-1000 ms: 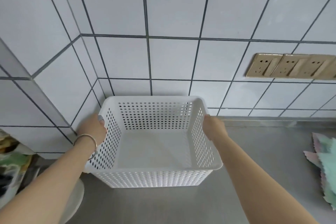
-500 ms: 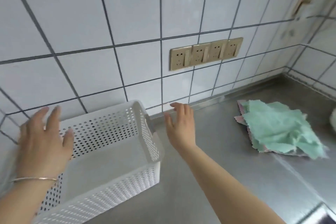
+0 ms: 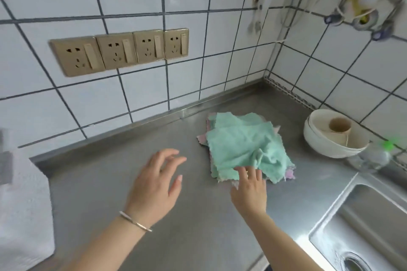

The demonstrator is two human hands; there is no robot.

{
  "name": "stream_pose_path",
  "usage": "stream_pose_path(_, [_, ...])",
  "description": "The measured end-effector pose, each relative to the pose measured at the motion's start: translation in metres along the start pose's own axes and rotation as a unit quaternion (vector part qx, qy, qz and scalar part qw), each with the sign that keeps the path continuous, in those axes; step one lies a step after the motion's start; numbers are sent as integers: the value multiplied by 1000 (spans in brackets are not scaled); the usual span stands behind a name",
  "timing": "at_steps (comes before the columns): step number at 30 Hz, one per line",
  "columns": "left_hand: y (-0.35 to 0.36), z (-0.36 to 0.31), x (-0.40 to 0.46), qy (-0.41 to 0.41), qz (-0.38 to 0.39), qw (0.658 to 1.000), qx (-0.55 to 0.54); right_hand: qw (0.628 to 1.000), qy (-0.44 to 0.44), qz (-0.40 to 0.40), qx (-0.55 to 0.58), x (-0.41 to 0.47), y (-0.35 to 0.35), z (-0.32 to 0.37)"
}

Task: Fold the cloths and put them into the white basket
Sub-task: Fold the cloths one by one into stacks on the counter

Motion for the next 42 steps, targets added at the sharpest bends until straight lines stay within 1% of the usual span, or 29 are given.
stream_pose_path(2, [48,-3,-13,-51,66,996,-13,999,-16,4,-34,10,13,-20])
stream_pose_path(4, [90,-5,-25,-78,104,991,-9,999,-30,-11,-31,18,27,-38])
stream_pose_path(6, [121,-9,-33,-86,152,985,0,998,-45,-48,0,25,40,-49])
stream_pose_path(8, [142,-16,-34,-109,201,973,4,990,-85,-107,28,30,48,-51])
stream_pose_path(9, [153,-15,-31,-122,200,972,5,984,-108,-138,45,31,51,-48])
stream_pose_path(11, [171,-20,-31,-119,159,980,27,968,-153,-184,76,30,56,-41])
stream_pose_path(12, [178,-26,-27,-81,132,987,40,959,-170,-207,90,29,57,-38])
stream_pose_path(13, [183,-31,-23,-42,82,995,38,951,-184,-227,101,28,59,-35])
stream_pose_path(14, [189,-33,-24,-19,52,998,20,944,-193,-243,109,27,60,-33])
stream_pose_path(16, [204,-26,-27,-28,43,998,-20,932,-206,-271,122,25,61,-32])
stream_pose_path(19, [220,-10,-36,-128,62,989,-46,921,-221,-300,112,20,67,-40])
stream_pose_path(20, [220,-9,-41,-147,47,986,-63,920,-231,-304,94,19,68,-45])
stream_pose_path(22, [211,-15,-46,-183,18,979,-86,927,-229,-293,53,25,66,-60])
stream_pose_path(24, [197,-21,-48,-196,17,977,-79,950,-177,-252,47,36,58,-82])
stream_pose_path(26, [173,-22,-48,-201,15,978,-61,970,-104,-205,83,41,36,-98])
stream_pose_path(28, [139,-22,-45,-208,-5,977,-50,968,-62,-208,123,40,7,-102])
stream_pose_path(31, [78,-27,-38,-184,-48,981,-50,963,-63,-212,153,40,-30,-89])
stream_pose_path(33, [29,-24,-40,-160,-68,985,-8,961,-74,-186,193,40,-49,-70])
stream_pose_path(34, [9,-18,-40,-162,-71,984,10,961,-81,-170,204,43,-55,-61])
stream_pose_path(36, [-23,1,-42,-195,-82,977,35,964,-100,-150,195,50,-64,-39])
stream_pose_path(39, [-59,33,-55,-267,-71,959,64,971,-131,-115,164,51,-65,9])
stream_pose_path(40, [-72,42,-59,-280,-73,955,69,969,-134,-109,176,50,-66,27])
stream_pose_path(42, [-98,57,-60,-294,-89,949,69,954,-133,-138,230,46,-75,62])
Point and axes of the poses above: each hand's wrist, its own x-axis towards the middle knuckle, its own y-axis out of the palm, z = x × y, the point moved 5 cm from there along x, towards the middle knuckle, and after that the axes turned 15 degrees about -z, right-handed, at the moved point
